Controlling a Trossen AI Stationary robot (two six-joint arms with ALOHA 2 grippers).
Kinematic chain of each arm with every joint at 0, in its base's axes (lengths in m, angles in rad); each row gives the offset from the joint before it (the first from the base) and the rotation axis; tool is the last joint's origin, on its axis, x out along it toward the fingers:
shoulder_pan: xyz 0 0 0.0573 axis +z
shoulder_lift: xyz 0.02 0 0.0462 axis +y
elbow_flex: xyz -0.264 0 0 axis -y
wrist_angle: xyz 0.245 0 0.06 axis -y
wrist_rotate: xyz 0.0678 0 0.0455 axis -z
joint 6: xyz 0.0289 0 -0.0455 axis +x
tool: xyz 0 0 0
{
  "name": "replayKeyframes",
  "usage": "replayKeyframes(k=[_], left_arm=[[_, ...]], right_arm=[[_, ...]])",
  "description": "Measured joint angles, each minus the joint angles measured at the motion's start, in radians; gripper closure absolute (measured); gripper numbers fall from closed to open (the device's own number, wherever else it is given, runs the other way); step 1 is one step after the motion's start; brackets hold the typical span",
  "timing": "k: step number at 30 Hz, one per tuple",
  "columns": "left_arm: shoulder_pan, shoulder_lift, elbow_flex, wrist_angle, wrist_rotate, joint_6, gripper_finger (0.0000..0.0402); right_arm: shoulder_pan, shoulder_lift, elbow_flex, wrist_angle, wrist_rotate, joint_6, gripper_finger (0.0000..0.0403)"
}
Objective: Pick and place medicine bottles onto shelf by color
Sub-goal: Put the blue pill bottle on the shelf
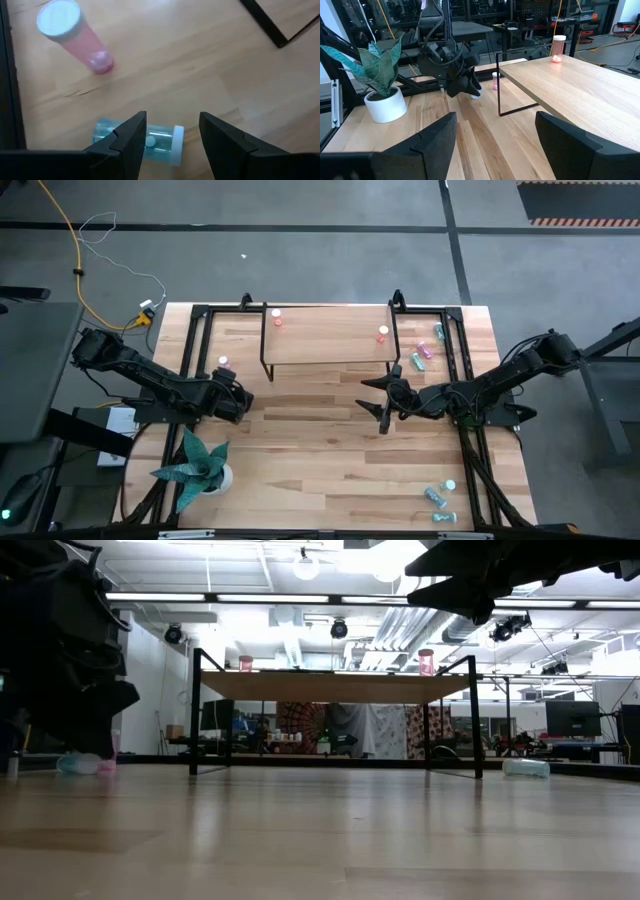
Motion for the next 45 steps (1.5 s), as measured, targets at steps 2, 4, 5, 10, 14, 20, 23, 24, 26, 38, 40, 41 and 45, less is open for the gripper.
replayKeyframes(k=[2, 4, 5, 10, 14, 20, 23, 24, 26, 38, 40, 41, 45], left_arm=[[0.0, 0.0, 0.006, -0.002, -0.013, 0.012, 0.0229], [0.0, -0.001, 0.026, -0.001, -0.029, 0.037, 0.0229], [0.0, -0.001, 0.037, 0.0, -0.029, 0.054, 0.0229], [0.0, -0.001, 0.116, -0.016, -0.015, 0.166, 0.0229], [0.0, -0.001, 0.187, -0.136, 0.03, 0.188, 0.0229], [-0.021, -0.001, 0.173, -0.227, 0.159, 0.08, 0.0229], [-0.042, 0.001, 0.163, -0.203, 0.132, 0.025, 0.0229], [-0.048, 0.008, 0.163, -0.202, 0.13, 0.01, 0.0229], [-0.057, 0.024, 0.162, -0.196, 0.129, -0.013, 0.0229], [-0.07, 0.2, 0.161, -0.163, 0.13, -0.05, 0.0229], [-0.07, 0.224, 0.161, -0.146, 0.126, -0.05, 0.0229], [-0.07, 0.232, 0.161, -0.136, 0.122, -0.05, 0.0229], [-0.07, 0.247, 0.161, -0.109, 0.116, -0.05, 0.0229]], right_arm=[[0.0, 0.0, 0.0, 0.0, 0.0, 0.0, 0.0141], [0.0, 0.0, 0.0, 0.0, 0.0, 0.0, 0.0141], [0.0, 0.0, 0.0, 0.0, 0.0, 0.0, 0.0141], [0.0, 0.0, 0.0, 0.0, 0.0, 0.0, 0.0141], [0.0, 0.0, 0.0, 0.0, 0.0, 0.001, 0.0141], [0.0, 0.0, 0.0, -0.001, 0.0, 0.002, 0.0141], [0.0, 0.0, 0.0, -0.001, 0.0, 0.009, 0.0141], [0.0, 0.0, 0.0, -0.003, 0.0, 0.019, 0.0141], [0.0, 0.0, 0.0, -0.003, 0.0, 0.023, 0.0141], [0.0, 0.0, 0.0, -0.004, 0.0, 0.022, 0.0141], [0.0, 0.0, 0.0, -0.004, 0.0, 0.022, 0.0141], [0.0, 0.0, 0.0, -0.004, 0.0, 0.022, 0.0141], [0.0, 0.0, 0.0, -0.004, 0.0, 0.019, 0.0141]])
